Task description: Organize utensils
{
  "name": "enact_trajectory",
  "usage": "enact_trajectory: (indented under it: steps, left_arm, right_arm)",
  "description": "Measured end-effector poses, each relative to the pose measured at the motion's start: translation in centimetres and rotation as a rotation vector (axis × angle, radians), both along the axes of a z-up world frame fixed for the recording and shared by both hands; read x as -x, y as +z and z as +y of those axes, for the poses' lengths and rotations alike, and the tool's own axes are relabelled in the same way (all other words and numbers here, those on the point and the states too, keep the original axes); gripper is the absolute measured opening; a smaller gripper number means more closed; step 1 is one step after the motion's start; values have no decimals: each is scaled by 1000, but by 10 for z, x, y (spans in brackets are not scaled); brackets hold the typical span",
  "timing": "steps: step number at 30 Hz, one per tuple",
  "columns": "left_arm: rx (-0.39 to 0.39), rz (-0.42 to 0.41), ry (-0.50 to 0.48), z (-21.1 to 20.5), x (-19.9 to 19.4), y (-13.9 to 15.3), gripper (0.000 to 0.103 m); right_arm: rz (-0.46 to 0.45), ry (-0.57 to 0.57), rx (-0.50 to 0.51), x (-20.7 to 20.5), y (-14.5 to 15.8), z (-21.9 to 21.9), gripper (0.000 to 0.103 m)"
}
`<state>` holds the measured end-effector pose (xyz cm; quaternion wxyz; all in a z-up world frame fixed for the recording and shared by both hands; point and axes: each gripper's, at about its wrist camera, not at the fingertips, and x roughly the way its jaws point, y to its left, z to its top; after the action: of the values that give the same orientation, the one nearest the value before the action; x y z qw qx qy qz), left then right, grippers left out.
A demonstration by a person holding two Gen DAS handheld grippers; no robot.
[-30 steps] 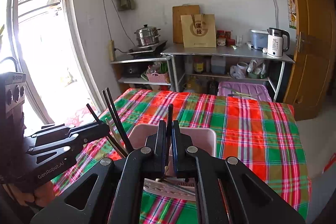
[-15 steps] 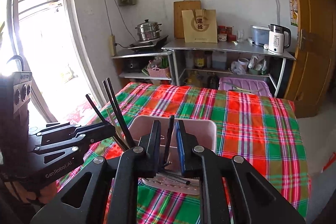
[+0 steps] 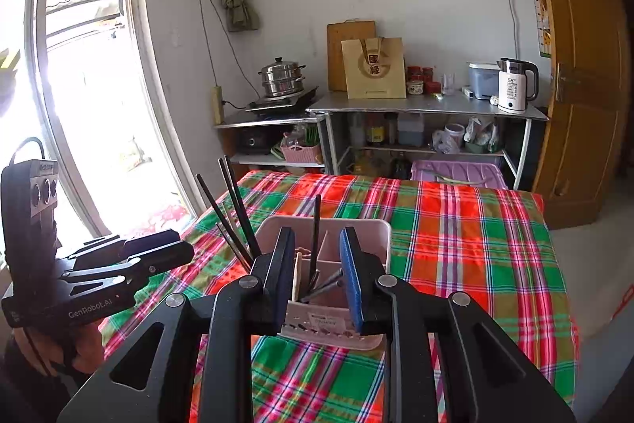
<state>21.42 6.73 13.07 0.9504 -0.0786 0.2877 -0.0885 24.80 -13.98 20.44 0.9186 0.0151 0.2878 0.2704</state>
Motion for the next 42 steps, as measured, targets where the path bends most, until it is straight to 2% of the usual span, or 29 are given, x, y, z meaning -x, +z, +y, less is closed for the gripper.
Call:
enact_trajectory:
  steps: [10,21,30,42]
  left_arm:
    - [27,-39,27,-8,57,-13,33]
    - [-28,-47,50,-34,111,-42,33]
    - [-79,-59,65,-49,143,-60,33]
    - [-111,-77,55,-65,169,-75,33]
  right_arm:
    - [-35,12,4,50,-12,-12,31]
    - [-70,11,47,109,-37,-19,34]
    - [-88,-25,69,148,-59,-24,34]
    - [-95,-36,91,176,-75,-24,35]
